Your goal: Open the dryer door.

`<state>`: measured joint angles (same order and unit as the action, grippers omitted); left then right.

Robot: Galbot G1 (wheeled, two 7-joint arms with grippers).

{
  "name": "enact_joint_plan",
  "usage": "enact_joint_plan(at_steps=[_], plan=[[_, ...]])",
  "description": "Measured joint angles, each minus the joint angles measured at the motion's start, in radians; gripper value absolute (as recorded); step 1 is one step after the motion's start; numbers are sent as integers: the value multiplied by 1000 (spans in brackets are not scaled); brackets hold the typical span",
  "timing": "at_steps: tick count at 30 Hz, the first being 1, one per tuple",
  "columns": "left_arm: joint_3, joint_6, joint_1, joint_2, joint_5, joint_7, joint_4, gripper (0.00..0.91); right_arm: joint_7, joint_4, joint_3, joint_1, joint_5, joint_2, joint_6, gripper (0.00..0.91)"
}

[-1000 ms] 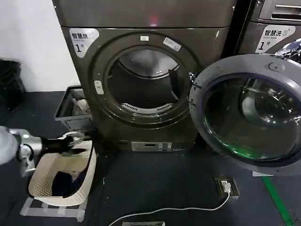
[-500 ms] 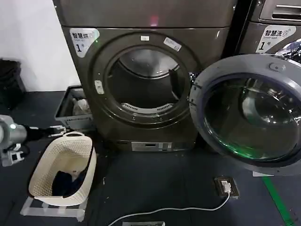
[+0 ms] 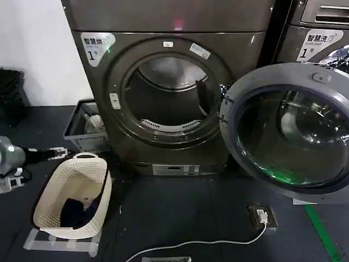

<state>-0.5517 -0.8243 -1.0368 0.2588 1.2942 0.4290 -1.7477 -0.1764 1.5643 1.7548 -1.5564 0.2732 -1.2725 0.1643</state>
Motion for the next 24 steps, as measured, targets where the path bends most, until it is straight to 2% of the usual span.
enact_joint_plan(at_steps=[7, 14, 19, 24], plan=[[12, 1, -36, 42, 140, -56, 26, 907, 4, 7, -6, 0, -2, -13, 6, 907], [38, 1, -28, 52, 164, -52, 35, 907, 8, -2, -11, 1, -3, -12, 12, 907], [62, 1, -38, 37, 124, -51, 64, 907, 10, -4, -22, 4, -4, -12, 14, 907], [109, 1, -27, 11, -28, -43, 142, 907, 11, -3, -24, 3, -5, -13, 16, 907]])
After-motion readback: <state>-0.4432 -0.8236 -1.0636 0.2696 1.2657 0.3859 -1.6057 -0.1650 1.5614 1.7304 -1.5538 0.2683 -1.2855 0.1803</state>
